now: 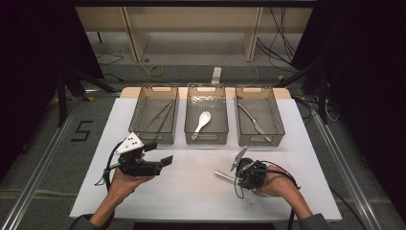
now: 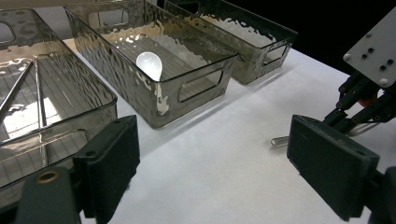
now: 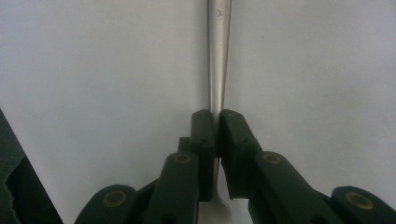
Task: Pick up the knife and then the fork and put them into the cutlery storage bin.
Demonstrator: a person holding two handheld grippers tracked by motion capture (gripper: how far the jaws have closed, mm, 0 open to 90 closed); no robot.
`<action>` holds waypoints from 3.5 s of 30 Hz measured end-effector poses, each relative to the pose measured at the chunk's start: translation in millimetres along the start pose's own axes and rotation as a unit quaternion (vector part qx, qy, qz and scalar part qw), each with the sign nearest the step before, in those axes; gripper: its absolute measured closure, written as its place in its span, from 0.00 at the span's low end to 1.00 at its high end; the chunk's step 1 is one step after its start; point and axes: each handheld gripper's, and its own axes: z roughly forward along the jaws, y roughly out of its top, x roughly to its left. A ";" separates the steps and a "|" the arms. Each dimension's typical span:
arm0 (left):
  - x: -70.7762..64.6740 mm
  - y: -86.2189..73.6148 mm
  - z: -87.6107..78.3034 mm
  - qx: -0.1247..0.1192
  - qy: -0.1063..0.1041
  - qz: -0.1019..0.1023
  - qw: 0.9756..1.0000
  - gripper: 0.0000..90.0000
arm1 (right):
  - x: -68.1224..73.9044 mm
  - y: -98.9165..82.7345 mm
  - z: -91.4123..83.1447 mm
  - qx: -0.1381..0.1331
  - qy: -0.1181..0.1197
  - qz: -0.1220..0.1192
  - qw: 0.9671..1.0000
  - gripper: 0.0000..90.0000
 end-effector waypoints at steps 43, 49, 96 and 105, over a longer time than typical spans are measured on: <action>0.3 0.5 -1.5 -0.010 -0.014 -0.004 1.000 0.18 | -51.5 -16.2 -48.0 -0.101 -0.057 0.064 0.991 0.94; 0.5 0.6 -1.5 -0.012 -0.013 -0.007 1.000 0.18 | -59.4 -17.1 -53.8 -0.109 -0.064 0.071 0.989 0.94; 1.2 0.6 -2.1 -0.017 -0.015 -0.009 1.000 0.18 | -161.1 26.3 -88.1 -0.129 -0.110 0.163 0.972 0.94; 1.0 0.5 -2.0 -0.016 -0.015 -0.009 1.000 0.18 | -179.6 28.7 -82.2 -0.119 -0.115 0.193 0.967 0.94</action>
